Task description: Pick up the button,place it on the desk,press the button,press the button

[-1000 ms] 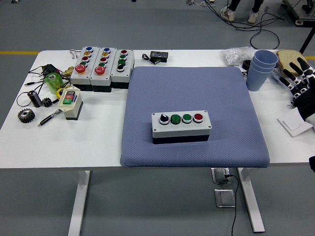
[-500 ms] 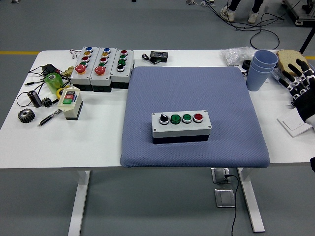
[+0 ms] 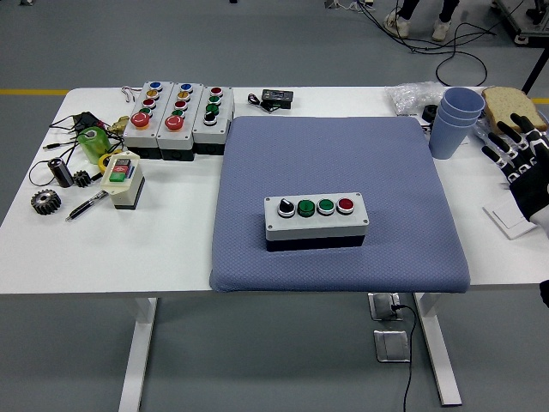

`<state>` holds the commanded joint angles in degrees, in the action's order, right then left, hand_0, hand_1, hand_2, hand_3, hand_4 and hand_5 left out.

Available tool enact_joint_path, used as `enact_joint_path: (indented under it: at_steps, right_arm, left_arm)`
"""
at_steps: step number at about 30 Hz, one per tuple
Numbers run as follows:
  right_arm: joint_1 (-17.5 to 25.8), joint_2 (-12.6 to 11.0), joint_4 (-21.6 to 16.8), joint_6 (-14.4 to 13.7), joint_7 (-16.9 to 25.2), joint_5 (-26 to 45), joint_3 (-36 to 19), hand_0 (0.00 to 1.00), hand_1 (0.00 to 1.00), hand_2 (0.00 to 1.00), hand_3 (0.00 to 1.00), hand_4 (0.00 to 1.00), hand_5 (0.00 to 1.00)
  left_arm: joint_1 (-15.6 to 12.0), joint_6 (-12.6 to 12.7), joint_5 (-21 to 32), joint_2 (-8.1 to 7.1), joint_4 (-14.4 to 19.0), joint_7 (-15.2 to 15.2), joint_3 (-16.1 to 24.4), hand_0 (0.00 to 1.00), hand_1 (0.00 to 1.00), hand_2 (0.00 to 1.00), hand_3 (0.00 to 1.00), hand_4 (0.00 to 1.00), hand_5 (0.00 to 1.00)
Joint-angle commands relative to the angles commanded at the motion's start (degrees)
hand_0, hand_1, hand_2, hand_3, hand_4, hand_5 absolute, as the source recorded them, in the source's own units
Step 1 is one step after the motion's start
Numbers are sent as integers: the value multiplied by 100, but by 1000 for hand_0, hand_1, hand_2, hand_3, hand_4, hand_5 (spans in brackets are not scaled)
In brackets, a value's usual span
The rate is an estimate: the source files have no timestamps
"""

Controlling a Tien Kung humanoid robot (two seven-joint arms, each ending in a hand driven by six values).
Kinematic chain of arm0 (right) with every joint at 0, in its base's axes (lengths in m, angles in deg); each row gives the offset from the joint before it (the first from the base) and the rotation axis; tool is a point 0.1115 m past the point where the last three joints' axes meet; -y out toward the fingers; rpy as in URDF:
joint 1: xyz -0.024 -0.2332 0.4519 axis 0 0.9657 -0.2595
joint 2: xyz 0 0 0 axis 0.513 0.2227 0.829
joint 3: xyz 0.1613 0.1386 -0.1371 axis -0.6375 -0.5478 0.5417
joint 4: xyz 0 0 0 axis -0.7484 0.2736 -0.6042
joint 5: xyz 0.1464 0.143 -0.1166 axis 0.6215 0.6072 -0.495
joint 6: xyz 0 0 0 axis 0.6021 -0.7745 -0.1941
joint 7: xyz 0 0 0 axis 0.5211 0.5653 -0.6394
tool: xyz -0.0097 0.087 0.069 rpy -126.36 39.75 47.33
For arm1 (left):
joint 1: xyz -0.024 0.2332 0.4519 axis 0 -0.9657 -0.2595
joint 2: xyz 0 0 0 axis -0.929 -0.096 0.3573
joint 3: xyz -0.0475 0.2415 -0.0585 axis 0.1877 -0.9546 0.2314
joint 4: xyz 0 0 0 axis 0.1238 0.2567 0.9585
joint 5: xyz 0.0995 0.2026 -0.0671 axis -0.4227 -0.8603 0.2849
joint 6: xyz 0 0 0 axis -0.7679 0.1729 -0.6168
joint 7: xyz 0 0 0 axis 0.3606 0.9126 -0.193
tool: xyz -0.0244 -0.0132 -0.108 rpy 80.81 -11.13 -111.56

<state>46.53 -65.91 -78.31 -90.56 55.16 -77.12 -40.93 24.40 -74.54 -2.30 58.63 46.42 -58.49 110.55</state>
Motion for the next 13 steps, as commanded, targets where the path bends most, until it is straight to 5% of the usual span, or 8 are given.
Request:
enact_joint_path:
  at_steps: [13]
  right_arm:
    - [25, 6, -107, -67, -11, 57, -143, 786, 718, 723, 696, 791, 383]
  left_arm:
    - [108, -1, 149, -24, 0, 37, -89, 639, 690, 706, 627, 368, 733]
